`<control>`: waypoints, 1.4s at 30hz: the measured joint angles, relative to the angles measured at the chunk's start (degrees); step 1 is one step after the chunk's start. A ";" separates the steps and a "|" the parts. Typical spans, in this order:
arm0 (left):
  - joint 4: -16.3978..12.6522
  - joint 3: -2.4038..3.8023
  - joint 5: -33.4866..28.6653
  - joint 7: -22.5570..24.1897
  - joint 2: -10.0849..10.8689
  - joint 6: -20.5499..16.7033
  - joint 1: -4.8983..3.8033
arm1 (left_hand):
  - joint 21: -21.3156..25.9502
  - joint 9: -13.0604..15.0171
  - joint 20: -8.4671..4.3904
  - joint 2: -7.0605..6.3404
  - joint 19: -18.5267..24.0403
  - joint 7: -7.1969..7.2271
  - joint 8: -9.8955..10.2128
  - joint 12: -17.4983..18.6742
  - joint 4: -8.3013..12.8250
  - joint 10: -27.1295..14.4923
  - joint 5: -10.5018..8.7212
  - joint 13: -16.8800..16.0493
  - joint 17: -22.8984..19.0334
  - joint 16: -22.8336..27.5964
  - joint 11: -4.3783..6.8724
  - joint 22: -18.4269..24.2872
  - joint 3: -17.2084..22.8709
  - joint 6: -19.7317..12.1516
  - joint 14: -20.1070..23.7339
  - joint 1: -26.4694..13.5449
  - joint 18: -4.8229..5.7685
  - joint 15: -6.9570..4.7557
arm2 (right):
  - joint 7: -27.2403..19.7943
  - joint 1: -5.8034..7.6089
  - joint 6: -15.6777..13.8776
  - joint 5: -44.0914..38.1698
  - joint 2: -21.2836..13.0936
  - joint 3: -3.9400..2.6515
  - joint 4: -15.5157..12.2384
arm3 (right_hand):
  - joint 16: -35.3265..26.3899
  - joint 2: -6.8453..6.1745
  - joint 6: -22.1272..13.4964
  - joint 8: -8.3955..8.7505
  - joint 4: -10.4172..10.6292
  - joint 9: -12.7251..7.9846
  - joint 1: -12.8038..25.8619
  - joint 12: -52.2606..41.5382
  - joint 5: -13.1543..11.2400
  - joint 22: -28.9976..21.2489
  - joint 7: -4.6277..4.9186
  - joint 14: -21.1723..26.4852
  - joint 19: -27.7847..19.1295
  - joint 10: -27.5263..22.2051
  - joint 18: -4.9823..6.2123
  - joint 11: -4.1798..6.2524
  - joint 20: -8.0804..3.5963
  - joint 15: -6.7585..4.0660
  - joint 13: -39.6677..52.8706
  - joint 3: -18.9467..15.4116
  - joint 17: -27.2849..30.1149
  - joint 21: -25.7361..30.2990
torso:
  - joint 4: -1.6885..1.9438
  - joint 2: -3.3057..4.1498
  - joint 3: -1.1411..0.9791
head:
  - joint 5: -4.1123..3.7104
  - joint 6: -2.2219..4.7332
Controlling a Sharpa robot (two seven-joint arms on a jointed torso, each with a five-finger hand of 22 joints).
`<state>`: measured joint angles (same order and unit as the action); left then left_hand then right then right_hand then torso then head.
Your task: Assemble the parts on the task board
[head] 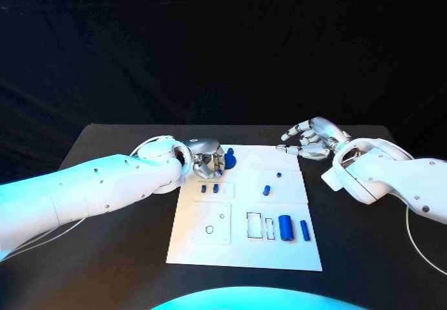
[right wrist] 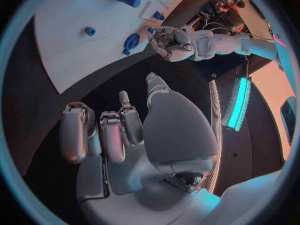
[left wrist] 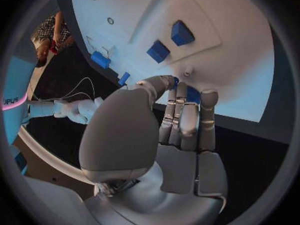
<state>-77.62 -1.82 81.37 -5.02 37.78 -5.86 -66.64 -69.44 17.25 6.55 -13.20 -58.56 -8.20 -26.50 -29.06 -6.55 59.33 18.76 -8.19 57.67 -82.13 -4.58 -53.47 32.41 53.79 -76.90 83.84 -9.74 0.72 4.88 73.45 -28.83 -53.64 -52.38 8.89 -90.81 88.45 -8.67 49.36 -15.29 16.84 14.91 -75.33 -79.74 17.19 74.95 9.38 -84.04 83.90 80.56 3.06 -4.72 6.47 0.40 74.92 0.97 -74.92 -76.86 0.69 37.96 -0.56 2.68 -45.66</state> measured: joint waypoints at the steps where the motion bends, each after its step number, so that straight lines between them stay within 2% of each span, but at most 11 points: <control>1: -0.57 0.22 -0.48 0.00 0.60 -0.05 0.00 | 0.00 0.01 0.00 0.00 0.00 0.00 0.00 0.00 0.00 0.08 0.00 0.00 0.00 0.00 0.07 0.00 0.00 0.01 0.00 0.00 0.00 0.00 | 0.00 0.00 0.00 0.00 -0.01 0.00 0.00 | 0.00 0.00 0.00 0.00 0.00 0.00 0.00 0.00 0.00 0.00 0.00 0.00 0.00 0.00 0.00 0.00 0.00 0.00 0.00 0.00 0.00 0.00 | 0.02 -0.01 0.00 | 0.00 0.01; 7: -1.82 0.75 -2.48 -0.24 2.81 0.12 -0.02 | 0.00 0.16 0.00 -0.28 0.00 0.00 0.26 0.28 0.00 0.08 0.00 0.05 -0.07 0.00 0.07 0.00 0.00 0.01 -0.20 -0.28 0.00 0.20 | 0.01 0.00 0.00 0.00 -0.20 0.00 -0.01 | 0.00 0.00 0.00 0.00 0.00 0.00 0.00 0.00 0.00 0.00 0.00 0.00 0.00 0.00 0.00 0.00 0.00 0.00 0.00 0.00 0.00 0.00 | 0.09 -0.05 -0.02 | -0.06 -0.02; 12: -1.50 0.84 -3.67 -0.60 3.40 0.70 -0.02 | 0.00 0.17 0.00 -0.06 0.00 0.00 0.33 0.28 0.00 0.07 0.00 0.04 -0.09 0.00 0.07 0.00 0.00 0.01 -0.20 -0.51 0.00 0.20 | 0.02 0.00 0.01 -0.01 -0.24 0.00 0.00 | 0.00 0.00 0.00 0.00 0.00 0.00 0.00 0.00 0.00 -0.01 0.00 0.00 0.00 0.00 0.00 0.00 0.00 0.00 0.00 0.00 0.01 0.00 | 0.12 -0.04 0.03 | -0.02 -0.01; 25: 1.30 0.65 -4.41 -1.18 2.05 2.37 0.17 | 0.01 0.17 0.00 -0.06 0.01 0.00 0.38 0.28 0.16 0.07 -0.27 0.04 -0.20 0.00 0.07 0.01 -0.16 0.00 -0.20 -0.51 0.00 0.20 | 0.04 -0.01 0.01 -0.02 -0.19 0.00 0.07 | 0.00 0.00 0.00 0.00 0.00 0.00 0.00 0.00 0.00 -0.02 0.00 0.00 0.00 0.00 0.00 0.00 0.00 0.00 -0.01 0.00 0.01 0.00 | -0.04 0.14 0.11 | 0.19 -0.05; 42: 1.37 0.60 -4.34 -1.07 1.58 2.84 0.27 | 0.01 0.12 0.00 -0.06 0.01 0.01 0.46 0.62 0.15 0.07 -0.27 0.04 -0.29 0.01 0.07 0.02 -0.16 -0.02 -0.19 -0.51 0.00 0.20 | 0.04 -0.01 0.01 -0.02 -0.12 0.00 0.10 | 0.00 0.00 0.00 0.00 0.00 0.00 0.00 0.00 0.00 -0.03 0.00 0.00 0.00 0.00 0.00 0.00 0.00 0.00 -0.01 0.00 -0.01 0.00 | -0.04 0.06 0.00 | 0.19 -0.31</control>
<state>-76.25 -1.22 77.03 -6.09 39.36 -3.03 -66.37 -69.44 17.36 6.55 -13.27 -58.55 -8.19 -26.04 -28.44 -6.39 59.40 18.49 -8.16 57.38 -82.13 -4.51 -53.45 32.25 53.77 -77.09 83.33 -9.75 0.93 4.93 73.44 -28.82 -53.66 -52.51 8.89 -90.71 88.45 -8.67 49.36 -15.29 16.84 14.91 -75.33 -79.74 17.19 74.92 9.38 -84.03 83.90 80.56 3.06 -4.71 6.47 0.40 74.91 0.97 -74.93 -76.86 0.65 38.02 -0.56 2.86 -45.97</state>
